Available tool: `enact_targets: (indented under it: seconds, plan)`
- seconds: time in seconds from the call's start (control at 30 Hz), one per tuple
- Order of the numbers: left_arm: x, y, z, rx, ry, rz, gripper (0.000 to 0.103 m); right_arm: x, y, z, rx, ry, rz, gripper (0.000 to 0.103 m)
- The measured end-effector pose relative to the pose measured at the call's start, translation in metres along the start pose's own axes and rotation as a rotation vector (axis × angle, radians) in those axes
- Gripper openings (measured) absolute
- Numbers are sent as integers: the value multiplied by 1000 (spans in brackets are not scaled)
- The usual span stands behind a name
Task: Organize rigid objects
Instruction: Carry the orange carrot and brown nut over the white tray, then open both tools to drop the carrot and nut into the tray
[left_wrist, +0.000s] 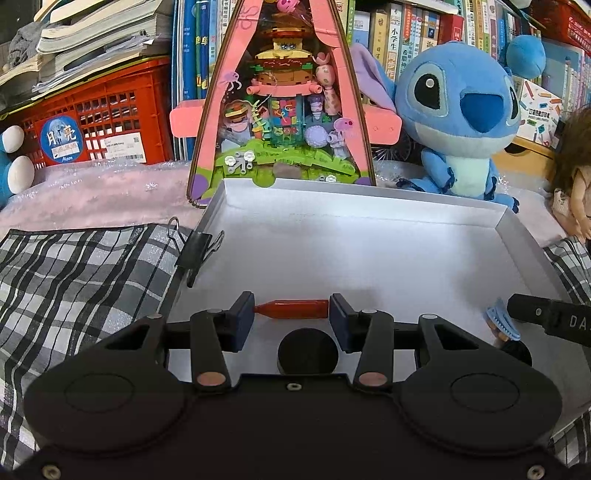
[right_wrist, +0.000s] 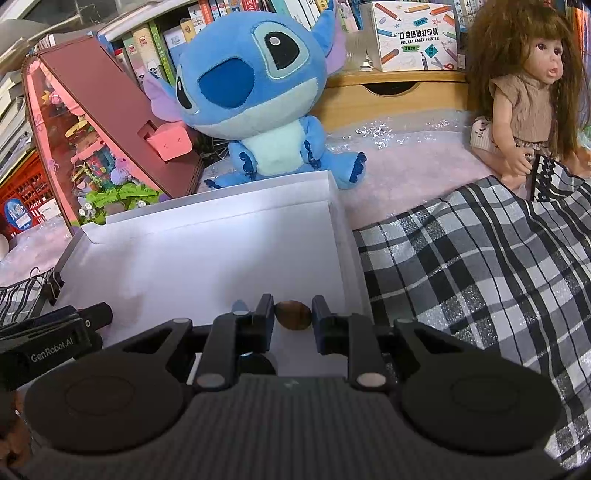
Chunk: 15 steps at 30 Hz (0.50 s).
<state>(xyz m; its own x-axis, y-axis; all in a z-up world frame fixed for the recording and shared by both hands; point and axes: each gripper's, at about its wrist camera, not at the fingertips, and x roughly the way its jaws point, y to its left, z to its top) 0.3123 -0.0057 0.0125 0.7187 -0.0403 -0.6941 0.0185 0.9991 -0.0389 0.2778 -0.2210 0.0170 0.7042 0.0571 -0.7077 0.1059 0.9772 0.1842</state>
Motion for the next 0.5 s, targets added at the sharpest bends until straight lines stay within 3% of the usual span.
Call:
enact_targets:
  seconds: [0.17,0.23,0.5]
  plan:
    - [-2,3,-1,-19,6,6,54,-2,1,-2,-8,-8,-9,32]
    - [-4,6,-1,-33,10,4,60,-4,1,-3,-12,-19,-11,50]
    - [-29,12,-1,-24,-30,-7,77,-17,-3,-7,-33,-61,-3,59]
